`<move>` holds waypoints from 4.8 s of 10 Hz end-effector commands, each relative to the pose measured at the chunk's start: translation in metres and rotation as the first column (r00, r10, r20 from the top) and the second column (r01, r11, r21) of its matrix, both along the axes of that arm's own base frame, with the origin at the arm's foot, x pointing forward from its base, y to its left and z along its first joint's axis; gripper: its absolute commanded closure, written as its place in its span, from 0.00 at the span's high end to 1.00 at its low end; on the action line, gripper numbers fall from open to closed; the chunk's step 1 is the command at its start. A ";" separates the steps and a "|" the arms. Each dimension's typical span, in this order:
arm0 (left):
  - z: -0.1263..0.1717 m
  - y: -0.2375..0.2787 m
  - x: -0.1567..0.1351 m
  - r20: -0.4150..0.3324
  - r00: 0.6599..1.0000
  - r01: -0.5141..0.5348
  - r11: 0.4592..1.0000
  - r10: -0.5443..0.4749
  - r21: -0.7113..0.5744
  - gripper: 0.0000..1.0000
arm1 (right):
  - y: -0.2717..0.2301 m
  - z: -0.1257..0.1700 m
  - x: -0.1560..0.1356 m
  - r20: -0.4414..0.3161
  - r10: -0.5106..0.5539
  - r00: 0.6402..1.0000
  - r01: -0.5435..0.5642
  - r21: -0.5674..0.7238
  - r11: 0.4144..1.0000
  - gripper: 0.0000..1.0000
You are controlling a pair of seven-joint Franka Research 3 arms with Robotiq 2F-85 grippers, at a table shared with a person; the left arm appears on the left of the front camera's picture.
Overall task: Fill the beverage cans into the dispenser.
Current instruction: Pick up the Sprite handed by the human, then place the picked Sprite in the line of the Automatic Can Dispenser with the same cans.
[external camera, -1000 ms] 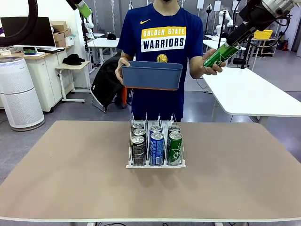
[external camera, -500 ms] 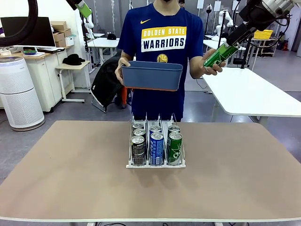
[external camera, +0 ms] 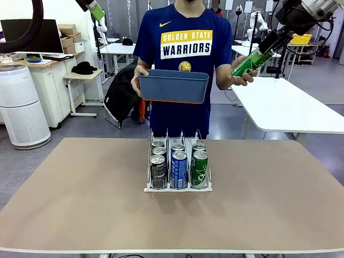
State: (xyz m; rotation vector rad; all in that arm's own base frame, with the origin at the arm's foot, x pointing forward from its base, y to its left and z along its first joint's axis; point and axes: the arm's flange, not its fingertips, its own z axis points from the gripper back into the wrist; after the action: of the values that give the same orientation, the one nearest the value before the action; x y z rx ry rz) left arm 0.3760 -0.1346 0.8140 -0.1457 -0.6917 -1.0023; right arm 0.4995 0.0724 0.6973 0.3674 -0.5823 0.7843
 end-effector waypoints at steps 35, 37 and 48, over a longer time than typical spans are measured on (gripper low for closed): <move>-0.001 0.000 -0.001 0.002 1.000 -0.001 1.000 0.001 0.004 1.00 | 0.004 0.013 -0.062 -0.022 0.005 1.000 -0.005 0.007 1.000 0.58; -0.001 0.000 -0.001 0.002 1.000 -0.001 1.000 0.001 0.004 1.00 | 0.008 0.014 -0.097 -0.081 -0.029 0.996 0.032 0.038 0.999 0.58; -0.001 0.000 -0.001 0.002 1.000 -0.001 1.000 0.001 0.004 1.00 | 0.021 -0.111 -0.121 -0.357 -0.059 0.932 0.034 -0.078 0.996 0.58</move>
State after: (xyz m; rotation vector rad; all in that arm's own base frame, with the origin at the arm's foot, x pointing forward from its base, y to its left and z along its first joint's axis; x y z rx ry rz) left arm 0.3760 -0.1347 0.8138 -0.1458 -0.6914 -1.0025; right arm 0.3856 0.0925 0.5757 0.4249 -0.1979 0.7001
